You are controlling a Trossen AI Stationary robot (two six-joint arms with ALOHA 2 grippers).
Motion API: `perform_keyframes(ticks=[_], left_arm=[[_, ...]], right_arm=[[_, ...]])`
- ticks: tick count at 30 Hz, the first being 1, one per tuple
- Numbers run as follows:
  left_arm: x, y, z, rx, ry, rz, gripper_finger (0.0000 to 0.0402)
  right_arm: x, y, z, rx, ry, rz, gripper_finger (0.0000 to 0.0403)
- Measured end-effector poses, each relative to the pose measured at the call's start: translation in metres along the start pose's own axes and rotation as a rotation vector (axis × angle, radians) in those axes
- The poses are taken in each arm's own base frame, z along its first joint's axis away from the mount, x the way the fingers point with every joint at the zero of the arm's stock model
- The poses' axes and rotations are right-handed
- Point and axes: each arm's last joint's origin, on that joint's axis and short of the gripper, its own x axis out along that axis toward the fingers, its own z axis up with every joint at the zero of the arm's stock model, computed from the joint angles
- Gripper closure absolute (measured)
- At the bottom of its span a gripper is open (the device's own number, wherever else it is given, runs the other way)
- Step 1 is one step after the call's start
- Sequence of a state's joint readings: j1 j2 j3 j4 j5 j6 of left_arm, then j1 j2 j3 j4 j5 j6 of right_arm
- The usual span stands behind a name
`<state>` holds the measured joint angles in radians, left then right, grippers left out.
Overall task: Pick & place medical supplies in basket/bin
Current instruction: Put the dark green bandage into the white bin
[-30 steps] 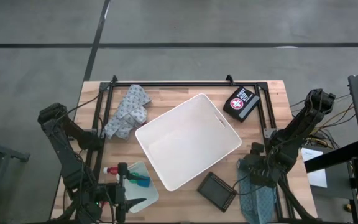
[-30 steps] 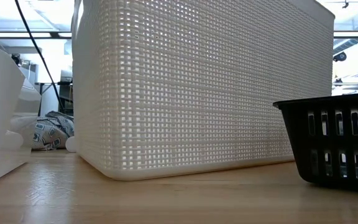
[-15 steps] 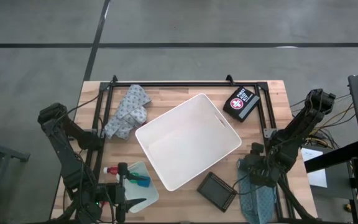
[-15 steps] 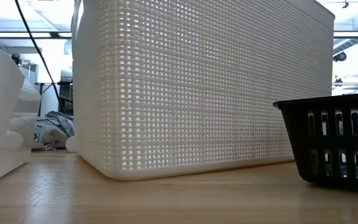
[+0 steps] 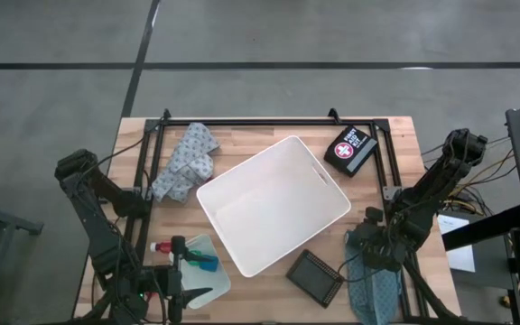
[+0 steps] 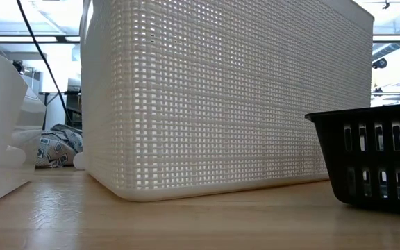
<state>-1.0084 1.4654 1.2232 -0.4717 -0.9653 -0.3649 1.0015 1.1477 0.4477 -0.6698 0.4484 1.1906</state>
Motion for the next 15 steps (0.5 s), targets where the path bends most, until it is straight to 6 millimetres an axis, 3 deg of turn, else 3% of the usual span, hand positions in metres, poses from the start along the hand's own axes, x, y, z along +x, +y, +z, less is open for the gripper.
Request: perform_keyframes(ticks=[15], left_arm=[[0.0000,0.0000,0.0000,0.000,0.000,0.000,0.0073]], right_arm=[[0.0001,-0.0001,-0.0002,-0.013,0.004,0.001,0.0197]])
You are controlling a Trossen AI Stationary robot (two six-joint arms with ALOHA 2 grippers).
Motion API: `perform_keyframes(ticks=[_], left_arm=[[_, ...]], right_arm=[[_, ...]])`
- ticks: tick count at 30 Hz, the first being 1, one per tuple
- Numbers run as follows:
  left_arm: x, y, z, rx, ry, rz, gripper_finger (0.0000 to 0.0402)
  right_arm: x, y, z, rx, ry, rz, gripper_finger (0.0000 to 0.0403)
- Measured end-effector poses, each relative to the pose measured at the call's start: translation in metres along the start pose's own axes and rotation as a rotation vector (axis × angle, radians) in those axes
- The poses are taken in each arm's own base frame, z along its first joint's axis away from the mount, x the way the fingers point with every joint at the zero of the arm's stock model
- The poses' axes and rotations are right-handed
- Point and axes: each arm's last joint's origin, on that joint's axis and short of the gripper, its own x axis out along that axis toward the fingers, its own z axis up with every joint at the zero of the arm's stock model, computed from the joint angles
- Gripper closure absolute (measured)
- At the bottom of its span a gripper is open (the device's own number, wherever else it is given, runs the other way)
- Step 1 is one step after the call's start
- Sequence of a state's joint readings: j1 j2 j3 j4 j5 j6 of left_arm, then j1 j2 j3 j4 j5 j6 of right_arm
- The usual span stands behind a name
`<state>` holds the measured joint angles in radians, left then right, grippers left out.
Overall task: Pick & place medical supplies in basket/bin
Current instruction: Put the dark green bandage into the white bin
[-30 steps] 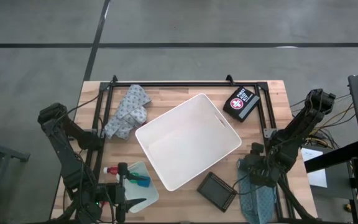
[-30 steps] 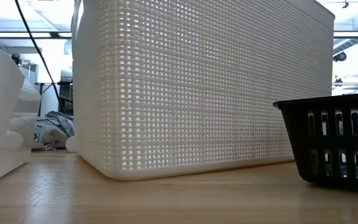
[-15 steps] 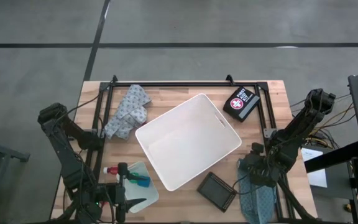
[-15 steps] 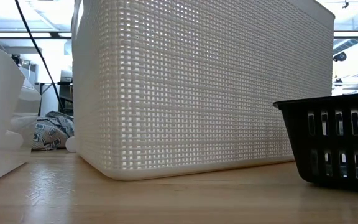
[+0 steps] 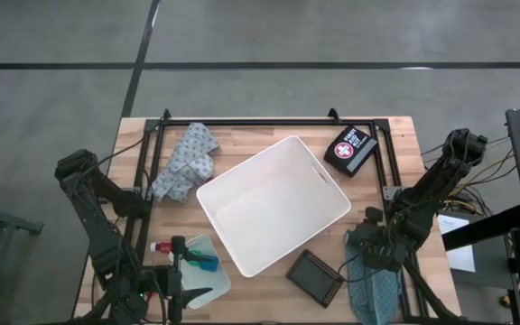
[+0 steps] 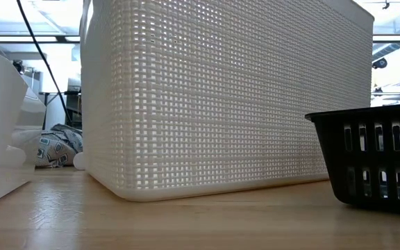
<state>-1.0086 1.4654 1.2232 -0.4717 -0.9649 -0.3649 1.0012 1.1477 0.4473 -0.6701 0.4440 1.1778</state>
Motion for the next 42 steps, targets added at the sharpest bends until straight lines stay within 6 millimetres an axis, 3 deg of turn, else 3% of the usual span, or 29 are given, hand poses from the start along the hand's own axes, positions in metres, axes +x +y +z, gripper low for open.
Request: perform_keyframes(ticks=[9,26,36,42], left_arm=[[0.000,0.000,0.000,0.000,0.000,0.000,0.0073],[0.000,0.000,0.000,0.000,0.000,0.000,0.0073],[0.000,0.000,0.000,0.000,0.000,0.000,0.0073],[0.000,0.000,0.000,0.000,0.000,0.001,0.0073]], right_arm=[[-0.004,0.002,0.003,-0.011,0.019,-0.002,0.0197],[-0.047,0.027,0.038,-0.022,-0.106,0.041,0.0197],[-0.077,0.047,0.065,-0.043,-0.313,0.124,0.0197],[-0.088,0.056,0.071,-0.036,-0.406,0.161,0.0197]])
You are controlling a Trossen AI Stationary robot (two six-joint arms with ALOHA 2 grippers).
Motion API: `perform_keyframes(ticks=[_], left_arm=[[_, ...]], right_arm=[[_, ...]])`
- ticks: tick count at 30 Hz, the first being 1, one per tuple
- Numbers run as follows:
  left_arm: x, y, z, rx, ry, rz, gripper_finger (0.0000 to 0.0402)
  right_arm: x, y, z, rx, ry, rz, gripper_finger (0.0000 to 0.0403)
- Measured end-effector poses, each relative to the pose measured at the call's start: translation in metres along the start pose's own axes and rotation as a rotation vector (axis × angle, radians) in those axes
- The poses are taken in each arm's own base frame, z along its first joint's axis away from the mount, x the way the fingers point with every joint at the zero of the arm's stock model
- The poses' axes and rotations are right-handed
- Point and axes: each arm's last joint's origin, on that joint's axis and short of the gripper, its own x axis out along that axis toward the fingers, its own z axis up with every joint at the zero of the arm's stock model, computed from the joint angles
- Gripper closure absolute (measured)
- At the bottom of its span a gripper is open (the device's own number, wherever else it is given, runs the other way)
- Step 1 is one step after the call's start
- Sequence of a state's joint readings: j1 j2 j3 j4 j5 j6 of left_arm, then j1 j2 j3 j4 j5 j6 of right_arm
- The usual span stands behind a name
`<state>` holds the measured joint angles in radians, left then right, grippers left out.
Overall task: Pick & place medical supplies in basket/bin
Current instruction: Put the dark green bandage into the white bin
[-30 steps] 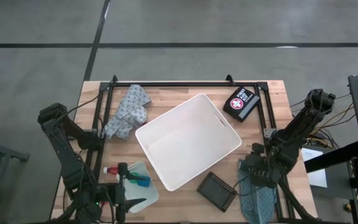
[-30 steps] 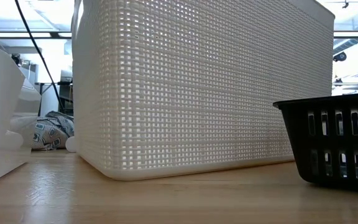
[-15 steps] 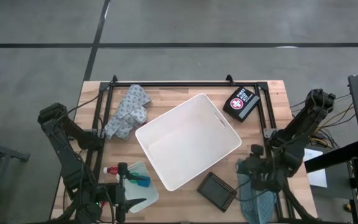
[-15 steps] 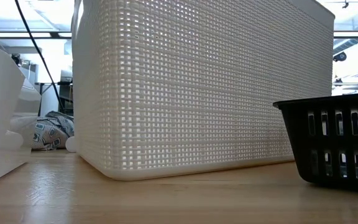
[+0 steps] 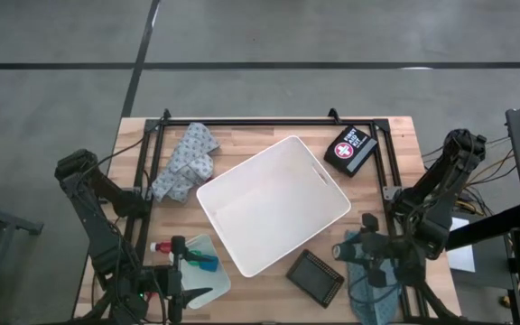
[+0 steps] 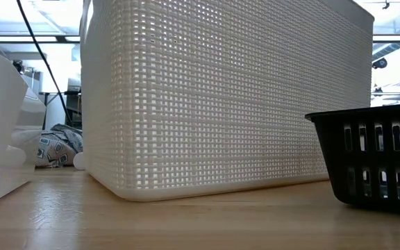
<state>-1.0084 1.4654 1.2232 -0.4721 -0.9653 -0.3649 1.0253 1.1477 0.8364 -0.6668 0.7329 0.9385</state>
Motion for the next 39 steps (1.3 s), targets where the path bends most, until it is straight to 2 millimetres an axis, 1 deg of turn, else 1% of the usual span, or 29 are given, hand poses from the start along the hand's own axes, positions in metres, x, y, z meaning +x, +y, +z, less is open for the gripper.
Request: perform_keyframes(ticks=[4,12,16,19,26,34,39], left_arm=[[0.000,0.000,0.000,0.000,0.000,0.000,0.0073],[0.000,0.000,0.000,0.000,0.000,0.000,0.0073],[0.000,0.000,0.000,0.000,0.000,0.000,0.0074],[0.000,0.000,0.000,0.000,0.000,0.000,0.0074],[0.000,0.000,0.000,0.001,0.001,0.000,0.0074],[0.000,0.000,0.000,0.002,0.001,0.000,0.0074],[0.000,0.000,0.000,0.002,0.001,0.000,0.0074]], right_arm=[[0.001,0.004,0.003,0.019,-0.038,0.032,0.0197],[0.003,0.015,-0.001,0.004,-0.117,0.135,0.0197],[0.001,0.018,0.002,0.016,-0.174,0.137,0.0197],[0.005,0.025,0.003,-0.002,-0.213,0.144,0.0197],[0.024,0.050,-0.001,-0.064,-0.295,0.169,0.0197],[0.050,0.081,-0.008,-0.037,-0.413,0.220,0.0197],[0.069,0.094,-0.013,-0.007,-0.464,0.195,0.0197]])
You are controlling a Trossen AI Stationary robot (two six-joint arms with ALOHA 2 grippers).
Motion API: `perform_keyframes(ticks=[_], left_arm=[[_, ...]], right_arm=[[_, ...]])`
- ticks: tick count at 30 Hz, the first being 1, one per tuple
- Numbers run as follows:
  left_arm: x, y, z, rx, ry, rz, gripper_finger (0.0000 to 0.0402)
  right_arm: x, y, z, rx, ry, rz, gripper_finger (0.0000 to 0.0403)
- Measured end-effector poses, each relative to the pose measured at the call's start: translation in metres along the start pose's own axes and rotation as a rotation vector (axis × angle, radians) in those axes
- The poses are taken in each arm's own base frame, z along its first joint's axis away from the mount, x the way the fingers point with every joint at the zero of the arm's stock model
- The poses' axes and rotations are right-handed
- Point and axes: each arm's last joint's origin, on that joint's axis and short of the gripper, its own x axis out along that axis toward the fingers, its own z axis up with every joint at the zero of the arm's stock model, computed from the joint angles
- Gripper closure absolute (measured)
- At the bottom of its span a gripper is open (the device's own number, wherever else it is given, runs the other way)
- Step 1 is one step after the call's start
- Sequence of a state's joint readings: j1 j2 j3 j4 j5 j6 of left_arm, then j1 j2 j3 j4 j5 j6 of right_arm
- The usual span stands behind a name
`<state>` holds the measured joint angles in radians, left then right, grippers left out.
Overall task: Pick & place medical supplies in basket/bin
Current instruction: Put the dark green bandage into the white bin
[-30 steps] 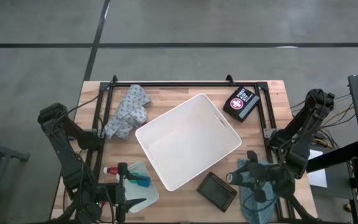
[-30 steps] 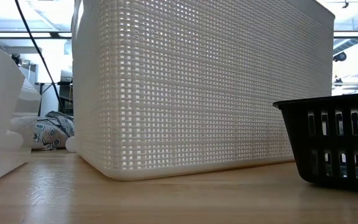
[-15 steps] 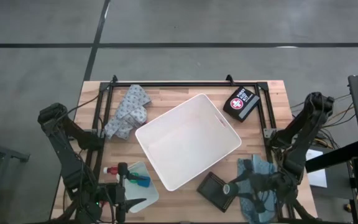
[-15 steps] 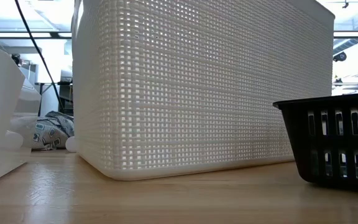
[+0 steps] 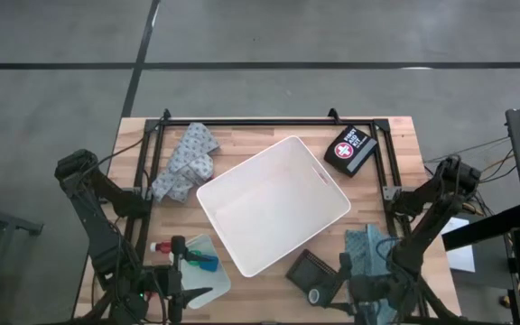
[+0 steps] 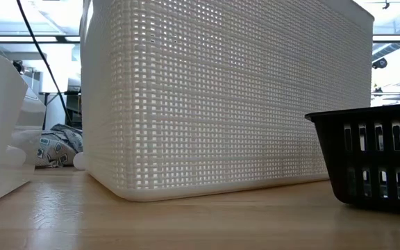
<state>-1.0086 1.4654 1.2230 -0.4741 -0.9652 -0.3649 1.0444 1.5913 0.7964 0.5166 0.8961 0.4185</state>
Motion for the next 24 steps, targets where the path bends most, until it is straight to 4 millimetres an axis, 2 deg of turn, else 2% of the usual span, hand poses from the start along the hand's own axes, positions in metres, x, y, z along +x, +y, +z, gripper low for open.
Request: perform_keyframes(ticks=[8,13,24], left_arm=[[0.000,0.000,0.000,0.000,0.000,0.000,0.0074],[0.000,0.000,0.000,0.001,0.000,0.000,0.0074],[0.000,0.000,0.000,0.001,0.000,0.000,0.0074]], right_arm=[[0.037,0.019,-0.022,-0.001,-0.024,-0.110,0.0197],[0.065,0.029,-0.026,0.009,-0.045,-0.175,0.0197],[0.136,0.035,-0.044,0.013,-0.075,-0.308,0.0197]])
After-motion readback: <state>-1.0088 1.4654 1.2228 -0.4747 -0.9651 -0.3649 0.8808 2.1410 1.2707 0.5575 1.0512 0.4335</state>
